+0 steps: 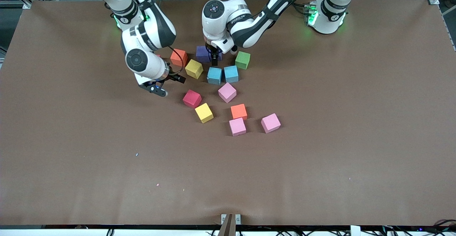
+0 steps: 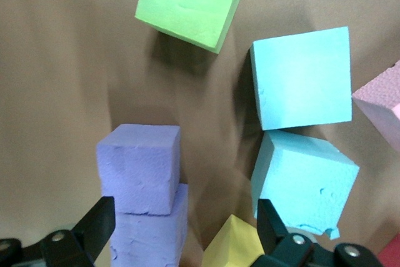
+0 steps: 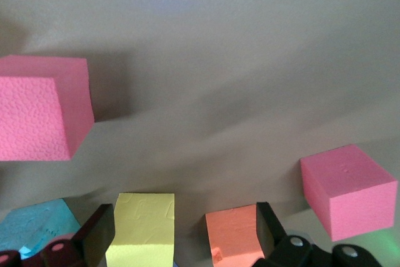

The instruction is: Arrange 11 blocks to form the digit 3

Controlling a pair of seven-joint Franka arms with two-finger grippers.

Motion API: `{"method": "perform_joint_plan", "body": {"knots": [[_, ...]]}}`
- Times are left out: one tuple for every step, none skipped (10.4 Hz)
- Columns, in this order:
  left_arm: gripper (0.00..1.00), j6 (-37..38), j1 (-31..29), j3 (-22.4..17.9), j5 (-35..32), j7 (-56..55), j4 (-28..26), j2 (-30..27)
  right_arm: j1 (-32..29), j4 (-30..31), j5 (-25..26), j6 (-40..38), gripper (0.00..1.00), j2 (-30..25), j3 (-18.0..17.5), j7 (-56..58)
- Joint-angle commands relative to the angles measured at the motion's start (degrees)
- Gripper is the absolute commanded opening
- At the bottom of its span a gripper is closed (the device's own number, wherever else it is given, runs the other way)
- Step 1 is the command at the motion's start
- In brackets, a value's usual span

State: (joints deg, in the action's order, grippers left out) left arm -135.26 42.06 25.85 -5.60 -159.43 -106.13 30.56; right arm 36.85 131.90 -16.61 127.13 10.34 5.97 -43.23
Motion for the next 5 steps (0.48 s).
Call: {"method": "perform_joint_plan", "body": {"knots": [[1.00, 1.1, -0.1, 1.3, -1.8, -9.5, -0.4, -0.8, 2.8, 2.8, -3.4, 5.2, 1.00, -0.1, 0.3, -1.9], [1.00, 1.8, -1.0, 1.6, -1.2, -9.3, -0.4, -1.4, 4.4, 2.9, -6.7, 5.9, 1.00, 0.2, 0.3, -1.9], [1.00, 3.8, -2.3, 1.7, 0.0, -8.0, 0.5, -2.2, 5.2, 2.9, -7.2, 6.4, 1.00, 0.3, 0.3, -1.9], [1.00, 6.7, -3.3, 2.4, 1.6, -4.6, 1.7, -2.3, 5.2, 3.0, -7.2, 6.4, 1.00, 0.4, 0.3, -1.9], [1.00, 9.5, -4.6, 2.4, 2.9, -0.7, 3.4, -2.5, 5.3, 3.4, -7.2, 6.5, 1.00, 0.4, 0.3, -1.9]]}}
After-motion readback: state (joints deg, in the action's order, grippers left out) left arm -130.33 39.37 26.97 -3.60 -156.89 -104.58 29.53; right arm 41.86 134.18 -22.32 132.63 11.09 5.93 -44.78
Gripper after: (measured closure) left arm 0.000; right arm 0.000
